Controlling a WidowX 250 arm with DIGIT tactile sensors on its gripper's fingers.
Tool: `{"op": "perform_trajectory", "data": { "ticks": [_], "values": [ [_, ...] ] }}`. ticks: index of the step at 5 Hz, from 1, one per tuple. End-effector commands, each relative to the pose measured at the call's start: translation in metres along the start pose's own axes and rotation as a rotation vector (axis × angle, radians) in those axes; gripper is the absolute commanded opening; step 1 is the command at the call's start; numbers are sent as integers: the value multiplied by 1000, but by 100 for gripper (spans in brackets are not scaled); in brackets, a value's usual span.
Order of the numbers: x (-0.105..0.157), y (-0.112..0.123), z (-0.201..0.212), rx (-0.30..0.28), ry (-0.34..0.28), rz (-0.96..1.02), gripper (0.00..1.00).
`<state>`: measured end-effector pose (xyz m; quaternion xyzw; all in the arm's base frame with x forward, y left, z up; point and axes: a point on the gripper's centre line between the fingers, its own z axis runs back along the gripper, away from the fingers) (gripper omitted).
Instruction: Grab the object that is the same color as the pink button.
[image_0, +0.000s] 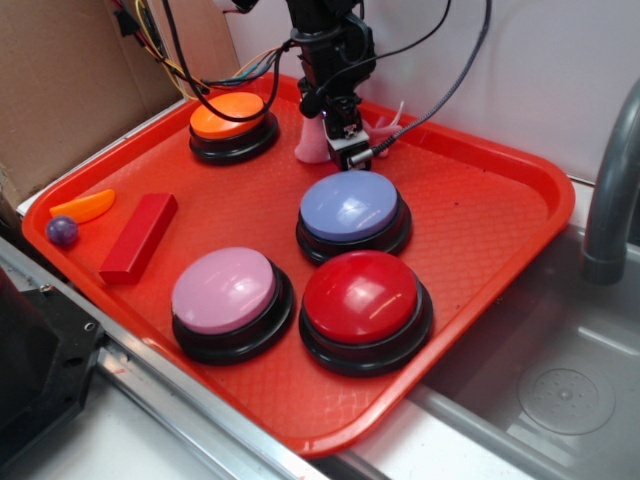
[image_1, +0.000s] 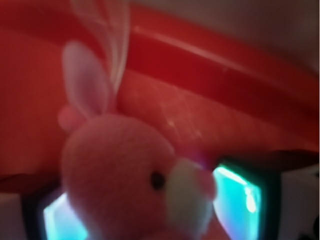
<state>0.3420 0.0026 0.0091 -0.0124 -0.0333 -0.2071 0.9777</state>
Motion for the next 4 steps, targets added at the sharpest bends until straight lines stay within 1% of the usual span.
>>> {"op": "perform_trajectory", "data": {
  "ticks": [1,2,3,4],
  "values": [
    [8,4,26,37,-56,35,0],
    [5,6,43,46,-61,83,0],
    [-2,6,76,68,22,186,0],
    [-21,-1,113,42,16,304,0]
  ]
}}
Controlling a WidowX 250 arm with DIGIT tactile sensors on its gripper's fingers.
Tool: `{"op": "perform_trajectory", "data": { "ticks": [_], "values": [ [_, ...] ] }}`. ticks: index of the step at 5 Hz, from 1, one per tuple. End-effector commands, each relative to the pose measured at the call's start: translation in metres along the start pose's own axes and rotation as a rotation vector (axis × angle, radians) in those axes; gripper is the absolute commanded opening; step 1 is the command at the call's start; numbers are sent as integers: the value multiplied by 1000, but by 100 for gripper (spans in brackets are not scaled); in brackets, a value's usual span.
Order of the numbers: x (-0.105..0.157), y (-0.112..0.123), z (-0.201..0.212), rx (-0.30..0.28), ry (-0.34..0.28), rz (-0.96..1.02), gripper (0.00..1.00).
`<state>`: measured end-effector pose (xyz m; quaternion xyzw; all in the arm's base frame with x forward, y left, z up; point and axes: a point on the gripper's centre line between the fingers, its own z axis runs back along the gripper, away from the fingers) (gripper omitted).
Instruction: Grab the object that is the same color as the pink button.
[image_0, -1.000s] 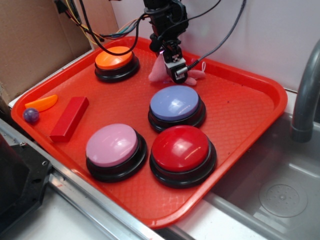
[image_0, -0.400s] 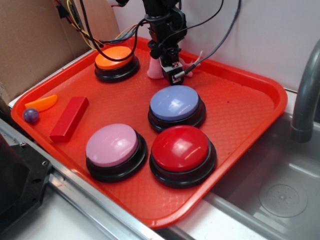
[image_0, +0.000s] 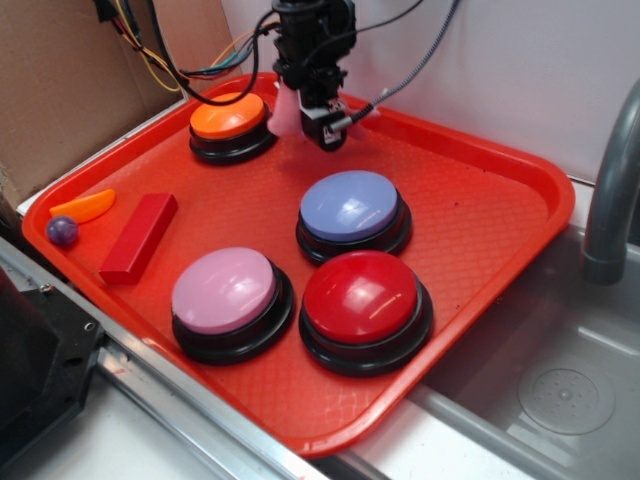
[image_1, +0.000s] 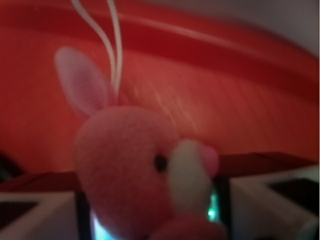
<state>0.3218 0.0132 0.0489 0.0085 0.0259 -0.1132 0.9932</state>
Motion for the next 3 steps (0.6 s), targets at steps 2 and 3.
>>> {"op": "perform_trajectory", "data": {
  "ticks": [2,3],
  "values": [
    [-83,-11,117,-33,-157,305,0],
    [-109,-18,115,-82,-138,305,0]
  ]
}}
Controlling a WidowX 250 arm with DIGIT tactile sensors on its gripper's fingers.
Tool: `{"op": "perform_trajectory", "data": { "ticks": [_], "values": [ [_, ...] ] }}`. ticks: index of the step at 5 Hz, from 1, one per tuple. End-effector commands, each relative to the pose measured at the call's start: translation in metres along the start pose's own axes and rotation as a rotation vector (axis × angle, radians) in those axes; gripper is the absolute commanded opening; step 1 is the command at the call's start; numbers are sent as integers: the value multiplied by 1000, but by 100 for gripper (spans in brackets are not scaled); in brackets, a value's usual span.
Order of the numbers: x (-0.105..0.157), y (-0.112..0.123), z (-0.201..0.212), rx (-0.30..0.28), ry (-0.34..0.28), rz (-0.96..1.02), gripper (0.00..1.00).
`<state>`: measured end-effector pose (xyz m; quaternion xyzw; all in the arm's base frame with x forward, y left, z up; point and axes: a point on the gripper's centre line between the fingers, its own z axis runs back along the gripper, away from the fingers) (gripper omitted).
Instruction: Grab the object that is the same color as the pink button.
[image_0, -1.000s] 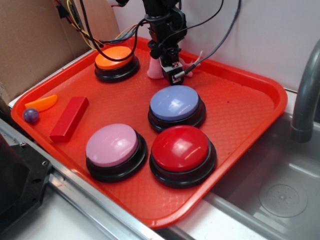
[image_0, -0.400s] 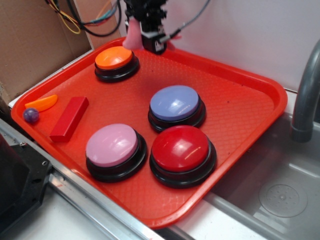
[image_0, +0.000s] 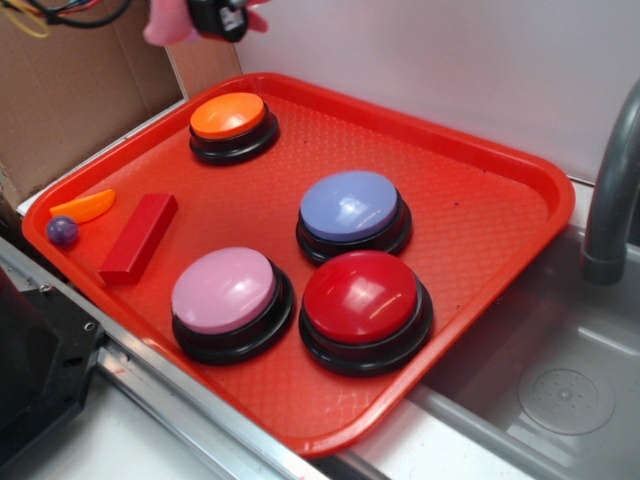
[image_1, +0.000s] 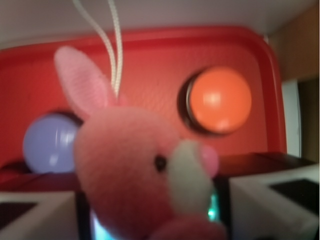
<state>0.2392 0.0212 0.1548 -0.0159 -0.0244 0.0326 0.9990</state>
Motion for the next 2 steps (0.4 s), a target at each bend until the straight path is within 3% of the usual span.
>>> {"op": "perform_trajectory", "data": {
  "ticks": [1,2],
  "values": [
    [-26,-5,16,-46,-57,21,0],
    [-25,-4,19,10,-100,52,0]
  ]
}}
